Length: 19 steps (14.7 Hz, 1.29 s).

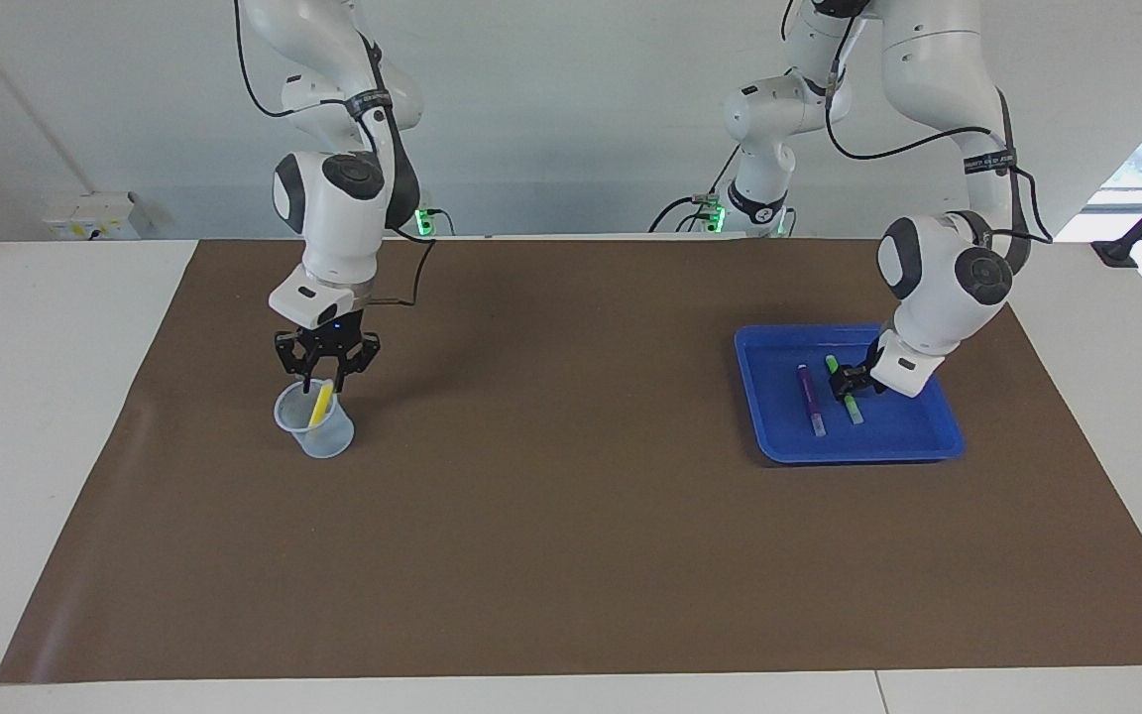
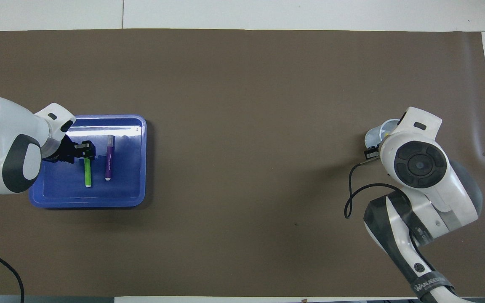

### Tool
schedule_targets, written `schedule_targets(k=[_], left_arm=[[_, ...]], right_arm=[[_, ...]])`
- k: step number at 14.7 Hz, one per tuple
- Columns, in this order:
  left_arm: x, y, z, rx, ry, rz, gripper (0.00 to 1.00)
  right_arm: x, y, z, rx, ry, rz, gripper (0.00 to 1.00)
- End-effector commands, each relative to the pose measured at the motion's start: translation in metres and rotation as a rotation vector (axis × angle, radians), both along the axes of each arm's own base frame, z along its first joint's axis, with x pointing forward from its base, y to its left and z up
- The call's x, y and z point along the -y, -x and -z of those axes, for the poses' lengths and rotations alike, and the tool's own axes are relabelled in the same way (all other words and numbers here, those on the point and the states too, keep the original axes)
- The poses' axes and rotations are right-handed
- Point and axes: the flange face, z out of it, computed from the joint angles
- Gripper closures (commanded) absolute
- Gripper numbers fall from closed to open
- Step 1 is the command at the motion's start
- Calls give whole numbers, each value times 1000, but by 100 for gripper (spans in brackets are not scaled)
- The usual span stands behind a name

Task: Right arm passes pens to left for tray arrangement
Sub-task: 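Raise the left gripper while the right gripper grasps the yellow pen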

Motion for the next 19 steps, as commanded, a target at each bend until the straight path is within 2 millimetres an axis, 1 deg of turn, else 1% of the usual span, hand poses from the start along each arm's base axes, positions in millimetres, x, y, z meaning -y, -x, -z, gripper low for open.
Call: schedule_targets(k=[1,2,6,9,12,13,14,18,19], left_arm=[[-4,-1,1,16,-12,15,0],[-4,-1,1,16,-12,15,0],[-4,-2,-1,11,-12,16,0],[-1,-8,-16,-8,-13,17,0],[7,-19,-49,-42,-14,21,0],[15,-19,-59,-56,-11,26,0],[22,-20,-76,-64,19,13,0],[32,-16,-136,-118,82,-42,0],[33,-14,-148,-114,95,-69,0]], right_arm=[[7,-1,4,8,7,-27,65],[7,-1,4,9,7,-27,67],[8,-1,4,8,8,-26,68],[11,0,5,0,12,-13,66],[17,1,4,-28,21,22,65],[17,1,4,-39,26,29,65],[19,2,4,-48,33,36,65],[19,3,4,-54,36,39,65],[19,3,4,-54,34,42,65]])
